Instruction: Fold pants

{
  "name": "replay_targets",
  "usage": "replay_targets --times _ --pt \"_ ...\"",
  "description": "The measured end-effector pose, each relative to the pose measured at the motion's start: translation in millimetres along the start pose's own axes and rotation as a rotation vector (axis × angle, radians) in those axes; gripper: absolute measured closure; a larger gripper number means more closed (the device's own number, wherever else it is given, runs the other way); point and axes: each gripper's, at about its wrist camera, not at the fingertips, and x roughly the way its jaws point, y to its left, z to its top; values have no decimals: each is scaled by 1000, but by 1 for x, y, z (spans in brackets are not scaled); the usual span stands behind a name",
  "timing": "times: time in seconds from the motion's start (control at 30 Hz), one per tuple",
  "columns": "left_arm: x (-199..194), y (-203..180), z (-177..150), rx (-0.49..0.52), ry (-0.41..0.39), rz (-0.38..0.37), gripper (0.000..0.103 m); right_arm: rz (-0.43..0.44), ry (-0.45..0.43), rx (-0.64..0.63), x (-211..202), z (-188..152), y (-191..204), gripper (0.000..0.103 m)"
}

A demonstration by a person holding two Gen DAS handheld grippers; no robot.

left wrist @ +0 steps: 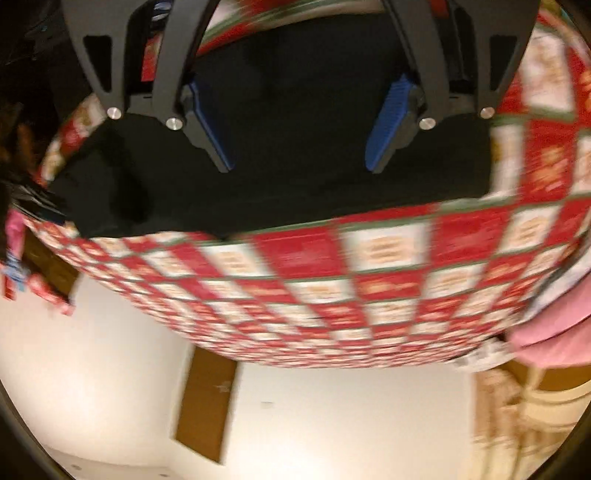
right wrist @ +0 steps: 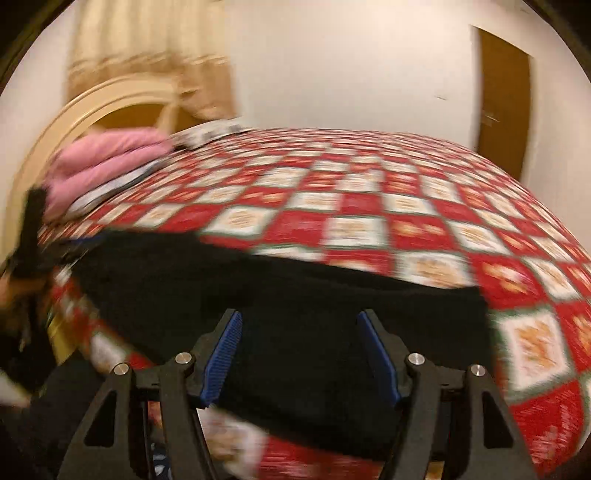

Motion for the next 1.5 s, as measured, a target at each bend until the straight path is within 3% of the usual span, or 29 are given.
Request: replay_targets --times 0.07,0.2,0.3,0.37,0.63,0.77,0.87,0.97,1.2,1.27,1.33,1.4,1.5 --pt "-4 28 -6 -43 13 37 27 65 16 -106 9 -4 34 36" --pt "-8 68 -20 -115 22 76 26 69 84 -235 35 -15 74 37" --pt "1 92 -31 -210 40 43 26 66 189 -192 62 -21 72 37" --pt "4 97 -35 -249 29 8 26 78 185 -161 64 -23 67 36" --pt "11 88 -26 -248 -2 -68 25 56 168 -185 62 -28 72 36" --pt "14 93 -24 -261 13 -57 25 61 159 -182 62 -28 71 36" --pt "9 103 -25 -303 -11 -60 33 77 155 -163 61 -27 67 36" --pt "13 105 -26 -288 -3 -74 50 75 150 -171 62 -29 68 36" --pt "13 95 -25 -252 18 -152 51 71 141 -178 62 -31 69 34" --pt "15 81 -25 -192 28 -133 51 74 138 -170 62 -31 68 34" --pt "18 80 -26 -194 27 -123 52 83 133 -155 61 -30 67 34" --pt "16 92 -25 -258 24 -139 79 107 124 -119 56 -28 63 34" --pt "8 104 -26 -319 13 -211 79 133 106 -75 51 -26 55 34"
